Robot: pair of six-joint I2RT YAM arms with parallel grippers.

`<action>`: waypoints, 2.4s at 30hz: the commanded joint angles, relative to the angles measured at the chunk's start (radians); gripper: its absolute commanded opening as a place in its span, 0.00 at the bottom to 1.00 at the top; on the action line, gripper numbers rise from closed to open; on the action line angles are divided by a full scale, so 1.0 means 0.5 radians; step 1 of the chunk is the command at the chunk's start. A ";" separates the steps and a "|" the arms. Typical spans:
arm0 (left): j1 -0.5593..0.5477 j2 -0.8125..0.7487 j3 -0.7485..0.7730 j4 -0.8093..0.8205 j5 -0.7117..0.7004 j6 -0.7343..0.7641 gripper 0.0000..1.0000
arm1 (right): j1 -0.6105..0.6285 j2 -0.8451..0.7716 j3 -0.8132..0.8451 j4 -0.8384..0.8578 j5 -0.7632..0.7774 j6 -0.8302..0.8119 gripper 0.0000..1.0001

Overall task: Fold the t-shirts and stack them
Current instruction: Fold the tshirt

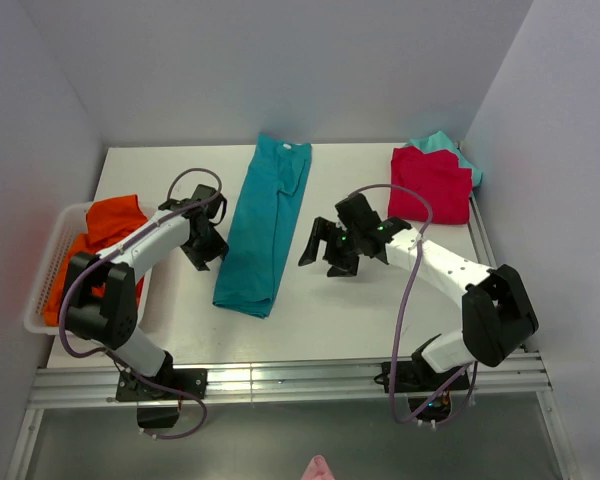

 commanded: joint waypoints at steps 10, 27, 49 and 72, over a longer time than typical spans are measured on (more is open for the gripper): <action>0.021 -0.332 -0.549 0.218 0.057 0.179 0.49 | 0.466 0.464 0.161 0.296 0.022 0.187 0.91; 0.070 -0.431 -0.543 0.114 0.096 0.271 0.49 | 0.699 0.922 0.386 0.394 0.052 0.288 0.43; -0.067 -0.584 -0.666 0.243 0.241 0.197 0.45 | 0.617 0.447 -0.031 0.032 0.408 0.168 0.02; -0.829 -0.351 -0.650 0.409 0.130 -0.137 0.45 | 0.614 0.198 -0.068 -0.134 0.500 0.150 0.65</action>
